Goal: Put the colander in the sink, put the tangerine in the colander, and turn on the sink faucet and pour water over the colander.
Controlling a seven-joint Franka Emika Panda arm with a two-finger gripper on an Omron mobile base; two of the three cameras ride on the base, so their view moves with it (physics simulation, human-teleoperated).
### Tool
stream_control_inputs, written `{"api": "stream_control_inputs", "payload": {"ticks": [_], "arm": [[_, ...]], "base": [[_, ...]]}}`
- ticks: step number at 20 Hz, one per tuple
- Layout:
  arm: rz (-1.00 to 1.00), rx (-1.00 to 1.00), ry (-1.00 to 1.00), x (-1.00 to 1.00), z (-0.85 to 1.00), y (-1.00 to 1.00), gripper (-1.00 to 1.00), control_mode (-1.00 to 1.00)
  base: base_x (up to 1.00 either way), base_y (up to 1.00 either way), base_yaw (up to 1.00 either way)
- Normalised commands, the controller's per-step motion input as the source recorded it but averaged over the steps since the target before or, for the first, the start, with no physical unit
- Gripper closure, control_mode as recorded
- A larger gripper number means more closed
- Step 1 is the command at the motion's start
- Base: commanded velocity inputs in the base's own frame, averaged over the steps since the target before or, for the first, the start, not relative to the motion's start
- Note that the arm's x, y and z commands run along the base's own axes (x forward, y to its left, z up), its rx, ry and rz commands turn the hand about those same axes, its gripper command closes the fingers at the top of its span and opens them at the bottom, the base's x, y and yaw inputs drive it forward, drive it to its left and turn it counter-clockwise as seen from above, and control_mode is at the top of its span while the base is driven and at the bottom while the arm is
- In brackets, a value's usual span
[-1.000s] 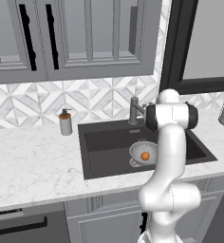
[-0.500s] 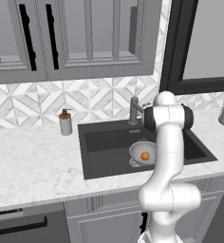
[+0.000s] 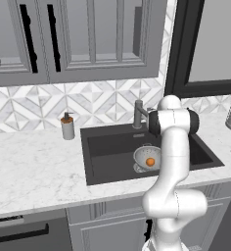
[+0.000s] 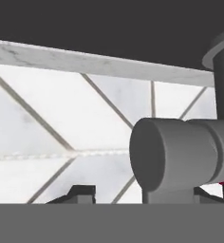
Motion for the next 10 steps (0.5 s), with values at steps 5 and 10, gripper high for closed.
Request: {"api": "stream_control_inputs", "payload": {"ticks": [5, 10], "arm": [[-0.14, 0.10, 0.01, 0.00, 0.00, -0.71, 1.00, -1.00], [-0.11, 0.20, 0.03, 0.00, 0.00, -0.99, 1.00, -1.00]], "base": [[0.00, 0.00, 0.00], [0.00, 0.00, 0.00]]}}
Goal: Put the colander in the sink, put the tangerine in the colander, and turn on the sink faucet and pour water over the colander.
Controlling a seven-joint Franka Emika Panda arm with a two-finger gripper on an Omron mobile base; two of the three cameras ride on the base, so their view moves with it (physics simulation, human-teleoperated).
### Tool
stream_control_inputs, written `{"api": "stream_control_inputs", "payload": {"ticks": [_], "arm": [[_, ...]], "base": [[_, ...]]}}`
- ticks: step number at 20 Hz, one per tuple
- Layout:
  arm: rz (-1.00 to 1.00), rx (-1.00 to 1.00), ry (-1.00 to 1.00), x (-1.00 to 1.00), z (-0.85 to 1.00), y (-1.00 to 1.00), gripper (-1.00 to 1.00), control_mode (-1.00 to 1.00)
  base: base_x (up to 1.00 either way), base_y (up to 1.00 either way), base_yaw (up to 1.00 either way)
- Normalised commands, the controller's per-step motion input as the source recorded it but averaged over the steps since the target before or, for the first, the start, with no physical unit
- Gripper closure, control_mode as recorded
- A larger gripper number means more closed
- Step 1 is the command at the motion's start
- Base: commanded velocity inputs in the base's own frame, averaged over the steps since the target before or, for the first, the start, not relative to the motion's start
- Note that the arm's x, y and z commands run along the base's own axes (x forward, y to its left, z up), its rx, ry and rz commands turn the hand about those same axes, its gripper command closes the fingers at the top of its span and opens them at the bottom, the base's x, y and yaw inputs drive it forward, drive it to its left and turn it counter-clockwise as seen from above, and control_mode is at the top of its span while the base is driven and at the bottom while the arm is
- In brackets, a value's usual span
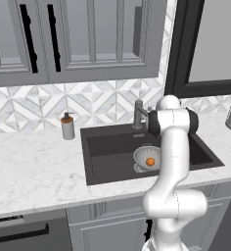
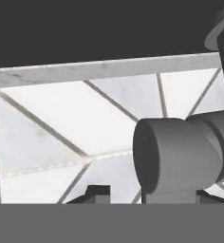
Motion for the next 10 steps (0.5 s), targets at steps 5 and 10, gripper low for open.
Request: {"api": "stream_control_inputs", "payload": {"ticks": [5, 10], "arm": [[-0.05, 0.32, 0.05, 0.00, 0.00, -1.00, 1.00, -1.00], [-0.01, 0.35, 0.07, 0.00, -0.07, -1.00, 1.00, -1.00]], "base": [[0.00, 0.00, 0.00], [0.00, 0.00, 0.00]]}}
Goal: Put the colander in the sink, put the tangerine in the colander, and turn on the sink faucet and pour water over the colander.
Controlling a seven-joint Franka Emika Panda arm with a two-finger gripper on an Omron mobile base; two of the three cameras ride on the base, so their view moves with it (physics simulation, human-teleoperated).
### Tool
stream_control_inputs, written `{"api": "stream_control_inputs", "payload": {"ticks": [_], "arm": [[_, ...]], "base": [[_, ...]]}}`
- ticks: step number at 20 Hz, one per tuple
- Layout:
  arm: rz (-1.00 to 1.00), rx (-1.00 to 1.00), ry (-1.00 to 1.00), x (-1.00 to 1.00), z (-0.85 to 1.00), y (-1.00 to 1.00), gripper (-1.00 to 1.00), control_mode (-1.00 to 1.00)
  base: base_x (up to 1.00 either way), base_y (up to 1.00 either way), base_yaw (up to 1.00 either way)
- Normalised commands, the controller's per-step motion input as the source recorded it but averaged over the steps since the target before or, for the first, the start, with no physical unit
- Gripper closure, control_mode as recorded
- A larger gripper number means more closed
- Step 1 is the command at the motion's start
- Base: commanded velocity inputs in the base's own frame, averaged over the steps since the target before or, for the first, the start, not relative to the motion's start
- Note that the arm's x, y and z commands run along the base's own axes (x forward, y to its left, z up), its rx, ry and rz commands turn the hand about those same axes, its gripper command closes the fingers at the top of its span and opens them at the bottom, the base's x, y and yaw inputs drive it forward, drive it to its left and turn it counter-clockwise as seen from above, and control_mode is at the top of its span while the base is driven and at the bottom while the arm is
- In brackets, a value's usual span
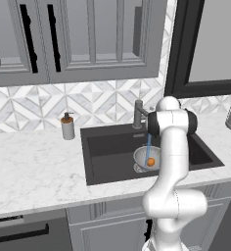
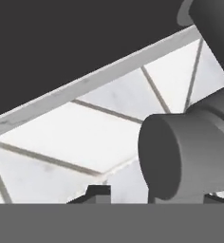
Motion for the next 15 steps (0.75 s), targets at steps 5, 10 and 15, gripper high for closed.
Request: {"api": "stream_control_inputs", "payload": {"ticks": [5, 10, 15], "arm": [[0.00, 0.35, 0.08, 0.00, -0.15, -1.00, 1.00, -1.00], [0.00, 0.26, -0.12, -0.27, 0.54, -0.77, 1.00, -1.00], [0.00, 0.09, -0.25, -0.54, 1.00, -0.57, 1.00, -1.00]], "base": [[0.00, 0.00, 0.00], [0.00, 0.00, 0.00], [0.00, 0.00, 0.00]]}}
